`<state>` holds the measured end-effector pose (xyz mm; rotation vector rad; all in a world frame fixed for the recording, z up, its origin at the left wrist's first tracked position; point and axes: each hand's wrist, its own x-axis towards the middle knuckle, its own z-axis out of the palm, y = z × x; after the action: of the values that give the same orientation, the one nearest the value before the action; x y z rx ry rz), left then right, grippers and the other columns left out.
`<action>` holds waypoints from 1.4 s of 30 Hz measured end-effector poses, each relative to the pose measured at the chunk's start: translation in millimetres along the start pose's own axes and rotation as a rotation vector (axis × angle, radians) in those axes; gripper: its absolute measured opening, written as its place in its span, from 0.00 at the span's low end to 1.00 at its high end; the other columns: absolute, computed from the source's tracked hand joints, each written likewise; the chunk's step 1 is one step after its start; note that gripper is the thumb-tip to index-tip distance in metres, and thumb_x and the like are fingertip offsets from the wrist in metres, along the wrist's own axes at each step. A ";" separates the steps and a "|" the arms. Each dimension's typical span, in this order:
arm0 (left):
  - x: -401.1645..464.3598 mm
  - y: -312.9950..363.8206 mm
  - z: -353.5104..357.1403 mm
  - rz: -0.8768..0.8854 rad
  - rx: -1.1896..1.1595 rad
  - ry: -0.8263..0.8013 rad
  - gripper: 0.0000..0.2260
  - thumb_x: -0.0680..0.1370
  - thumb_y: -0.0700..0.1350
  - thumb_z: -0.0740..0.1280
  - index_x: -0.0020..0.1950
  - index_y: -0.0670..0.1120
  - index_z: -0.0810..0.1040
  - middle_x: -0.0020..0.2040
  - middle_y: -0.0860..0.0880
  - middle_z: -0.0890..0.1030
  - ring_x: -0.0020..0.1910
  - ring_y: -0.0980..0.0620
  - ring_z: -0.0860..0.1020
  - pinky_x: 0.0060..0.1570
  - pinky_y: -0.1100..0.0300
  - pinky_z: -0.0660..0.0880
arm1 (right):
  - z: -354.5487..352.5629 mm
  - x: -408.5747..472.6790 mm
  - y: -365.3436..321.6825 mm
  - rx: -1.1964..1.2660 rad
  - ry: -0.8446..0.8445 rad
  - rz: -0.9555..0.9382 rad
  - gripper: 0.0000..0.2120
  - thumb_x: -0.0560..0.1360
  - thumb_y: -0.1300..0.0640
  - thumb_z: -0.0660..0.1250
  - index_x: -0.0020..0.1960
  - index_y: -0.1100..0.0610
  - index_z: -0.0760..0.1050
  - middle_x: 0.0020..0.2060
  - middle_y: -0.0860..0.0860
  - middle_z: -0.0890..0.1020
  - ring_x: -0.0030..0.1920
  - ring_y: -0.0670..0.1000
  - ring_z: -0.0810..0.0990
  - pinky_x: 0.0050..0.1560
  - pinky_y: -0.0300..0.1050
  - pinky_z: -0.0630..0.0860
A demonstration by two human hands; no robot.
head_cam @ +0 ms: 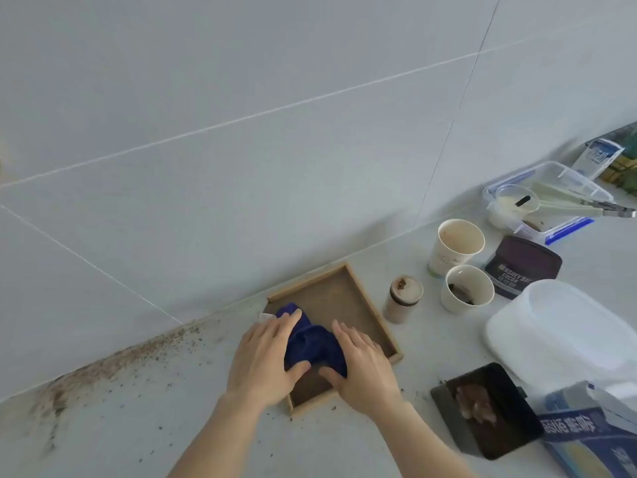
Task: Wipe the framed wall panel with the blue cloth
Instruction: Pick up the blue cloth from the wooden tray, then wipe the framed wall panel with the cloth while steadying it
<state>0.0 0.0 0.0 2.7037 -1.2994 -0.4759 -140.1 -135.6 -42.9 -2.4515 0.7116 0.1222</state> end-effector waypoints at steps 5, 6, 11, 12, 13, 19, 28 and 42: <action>7.2 2.0 13.4 -0.070 0.042 0.012 0.30 0.76 0.61 0.71 0.76 0.57 0.66 0.70 0.56 0.78 0.67 0.51 0.77 0.67 0.55 0.70 | 15.9 3.3 8.2 -0.061 0.045 -0.018 0.28 0.79 0.50 0.70 0.78 0.51 0.67 0.64 0.49 0.80 0.65 0.55 0.76 0.65 0.51 0.73; 8.2 3.4 15.0 -0.076 0.054 0.018 0.27 0.77 0.59 0.70 0.74 0.57 0.68 0.66 0.57 0.80 0.65 0.52 0.78 0.65 0.56 0.71 | 17.7 4.2 8.8 -0.072 0.068 -0.022 0.23 0.79 0.53 0.71 0.73 0.51 0.74 0.59 0.50 0.83 0.60 0.56 0.78 0.60 0.51 0.74; 13.8 7.4 13.8 -0.098 0.077 0.073 0.11 0.82 0.54 0.65 0.64 0.55 0.76 0.59 0.56 0.83 0.60 0.52 0.79 0.59 0.57 0.69 | 18.2 8.8 9.3 -0.091 0.142 0.043 0.07 0.78 0.59 0.72 0.54 0.53 0.85 0.47 0.50 0.86 0.51 0.55 0.80 0.53 0.49 0.75; 14.3 7.4 14.6 -0.099 0.076 0.077 0.10 0.82 0.53 0.65 0.62 0.55 0.77 0.58 0.56 0.84 0.60 0.52 0.79 0.59 0.57 0.68 | 18.7 9.3 8.5 -0.091 0.147 0.055 0.06 0.77 0.60 0.72 0.52 0.53 0.85 0.44 0.50 0.86 0.49 0.54 0.80 0.51 0.48 0.75; 14.3 7.1 13.8 -0.102 0.081 0.079 0.09 0.83 0.53 0.64 0.62 0.55 0.77 0.58 0.56 0.84 0.60 0.53 0.78 0.58 0.57 0.68 | 18.6 9.5 7.9 -0.104 0.154 0.068 0.05 0.76 0.61 0.73 0.49 0.52 0.85 0.42 0.50 0.86 0.47 0.54 0.80 0.49 0.47 0.75; 12.9 1.3 -4.5 -0.101 0.057 0.129 0.07 0.83 0.53 0.64 0.59 0.55 0.78 0.55 0.56 0.84 0.58 0.53 0.78 0.57 0.57 0.69 | 10.1 6.7 3.7 -0.157 0.228 0.108 0.07 0.70 0.62 0.76 0.40 0.53 0.80 0.37 0.49 0.82 0.39 0.54 0.79 0.40 0.48 0.77; -3.7 -14.3 -70.6 -0.056 0.069 0.224 0.05 0.83 0.48 0.62 0.54 0.55 0.78 0.51 0.56 0.83 0.54 0.50 0.78 0.55 0.56 0.70 | -50.2 15.0 -34.1 -0.208 0.446 0.058 0.05 0.77 0.61 0.68 0.44 0.53 0.78 0.42 0.48 0.82 0.42 0.52 0.80 0.45 0.47 0.77; -91.2 -76.0 -205.7 -0.013 0.097 0.505 0.06 0.80 0.43 0.62 0.51 0.52 0.78 0.46 0.53 0.83 0.50 0.47 0.78 0.54 0.53 0.72 | -128.7 -15.6 -184.0 -0.356 0.714 -0.153 0.10 0.67 0.67 0.75 0.40 0.54 0.78 0.36 0.48 0.80 0.35 0.53 0.78 0.36 0.47 0.76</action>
<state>69.4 110.2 198.6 2.6517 -1.1792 0.2666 -67.5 -72.6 160.6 -2.8880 0.8360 -0.7836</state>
